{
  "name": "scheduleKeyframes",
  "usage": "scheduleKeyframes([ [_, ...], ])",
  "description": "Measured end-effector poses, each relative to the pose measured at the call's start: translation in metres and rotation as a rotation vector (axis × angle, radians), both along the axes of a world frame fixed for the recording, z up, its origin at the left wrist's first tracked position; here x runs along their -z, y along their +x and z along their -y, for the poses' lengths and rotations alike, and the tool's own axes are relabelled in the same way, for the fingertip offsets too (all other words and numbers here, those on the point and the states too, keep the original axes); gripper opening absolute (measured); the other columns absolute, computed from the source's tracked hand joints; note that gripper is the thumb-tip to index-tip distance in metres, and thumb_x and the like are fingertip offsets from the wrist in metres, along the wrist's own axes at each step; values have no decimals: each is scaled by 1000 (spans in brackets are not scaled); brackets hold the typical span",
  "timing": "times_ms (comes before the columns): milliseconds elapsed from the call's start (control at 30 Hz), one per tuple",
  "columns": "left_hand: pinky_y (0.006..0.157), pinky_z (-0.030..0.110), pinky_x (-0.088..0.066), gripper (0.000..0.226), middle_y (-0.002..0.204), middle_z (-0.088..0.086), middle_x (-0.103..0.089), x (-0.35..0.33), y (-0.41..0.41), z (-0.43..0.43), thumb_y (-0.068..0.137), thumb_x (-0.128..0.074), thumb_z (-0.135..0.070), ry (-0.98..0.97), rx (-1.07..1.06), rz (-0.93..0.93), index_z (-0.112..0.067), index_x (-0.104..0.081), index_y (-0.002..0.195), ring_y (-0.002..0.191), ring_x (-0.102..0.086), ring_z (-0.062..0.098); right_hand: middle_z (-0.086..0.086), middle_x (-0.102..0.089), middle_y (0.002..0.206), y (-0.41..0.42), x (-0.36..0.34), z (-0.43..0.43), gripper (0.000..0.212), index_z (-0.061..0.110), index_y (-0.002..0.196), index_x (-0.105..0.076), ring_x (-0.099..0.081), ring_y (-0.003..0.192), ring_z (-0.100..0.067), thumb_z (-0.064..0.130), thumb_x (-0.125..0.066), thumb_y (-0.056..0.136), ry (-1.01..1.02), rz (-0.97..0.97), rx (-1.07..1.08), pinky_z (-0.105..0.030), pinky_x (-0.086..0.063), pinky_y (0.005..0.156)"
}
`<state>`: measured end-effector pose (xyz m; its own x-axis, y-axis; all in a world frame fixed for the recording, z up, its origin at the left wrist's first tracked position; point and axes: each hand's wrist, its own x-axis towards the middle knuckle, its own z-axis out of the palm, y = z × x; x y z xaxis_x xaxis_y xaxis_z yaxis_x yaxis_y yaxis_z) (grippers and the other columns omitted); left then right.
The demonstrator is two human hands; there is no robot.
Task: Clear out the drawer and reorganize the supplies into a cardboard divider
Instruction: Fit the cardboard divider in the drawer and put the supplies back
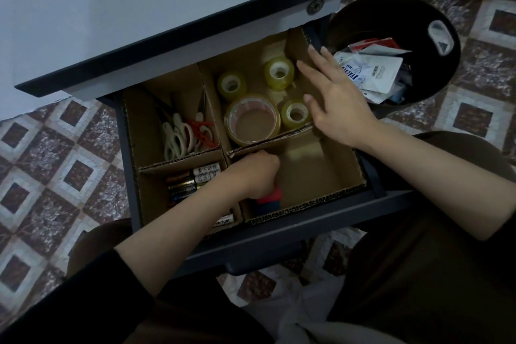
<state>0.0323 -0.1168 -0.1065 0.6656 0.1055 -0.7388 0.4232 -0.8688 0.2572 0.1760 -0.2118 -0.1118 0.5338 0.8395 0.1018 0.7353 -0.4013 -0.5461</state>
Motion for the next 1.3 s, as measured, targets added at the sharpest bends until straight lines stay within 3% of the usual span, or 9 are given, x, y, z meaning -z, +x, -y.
scheduleKeyframes([
  [200, 68, 30, -46, 15, 94, 10, -60, 2, -1, 2, 84, -66, -23, 47, 58, 24, -11, -58, 83, 86, -59, 25, -12, -21, 155, 1, 2, 0, 52, 7, 143, -36, -10, 145, -27, 9, -50, 92, 17, 5, 8, -27, -8, 112],
  [533, 70, 30, -36, 18, 113, 15, -55, -2, -3, 11, 90, -52, -8, 234, 273, 96, -4, -57, 107, 102, -57, 30, -11, -22, 155, 0, 2, -1, 51, 7, 141, -39, -12, 145, -27, 11, -52, 92, 22, -7, 19, -27, -9, 112],
  [967, 70, 30, -39, 18, 110, 14, -56, 0, -4, 10, 91, -53, -14, 249, 253, 129, -5, -58, 105, 99, -58, 30, -9, -22, 155, 0, 1, -2, 50, 7, 139, -43, -11, 145, -24, 14, -55, 91, 5, -2, 32, -27, -10, 112],
  [1167, 69, 30, -39, 18, 108, 15, -56, -3, -2, 4, 91, -57, -24, 163, 187, 63, -6, -56, 96, 97, -58, 30, -8, -21, 156, 1, 0, -2, 51, 7, 139, -43, -11, 146, -24, 16, -56, 91, -13, 3, 35, -28, -11, 113],
  [1300, 73, 32, -45, 15, 108, 16, -56, -1, -2, 2, 90, -54, -17, 98, 153, 19, -5, -58, 98, 94, -59, 29, -7, -20, 156, 1, 0, -2, 50, 7, 138, -44, -10, 146, -23, 18, -56, 91, -17, 0, 36, -26, -10, 111],
])
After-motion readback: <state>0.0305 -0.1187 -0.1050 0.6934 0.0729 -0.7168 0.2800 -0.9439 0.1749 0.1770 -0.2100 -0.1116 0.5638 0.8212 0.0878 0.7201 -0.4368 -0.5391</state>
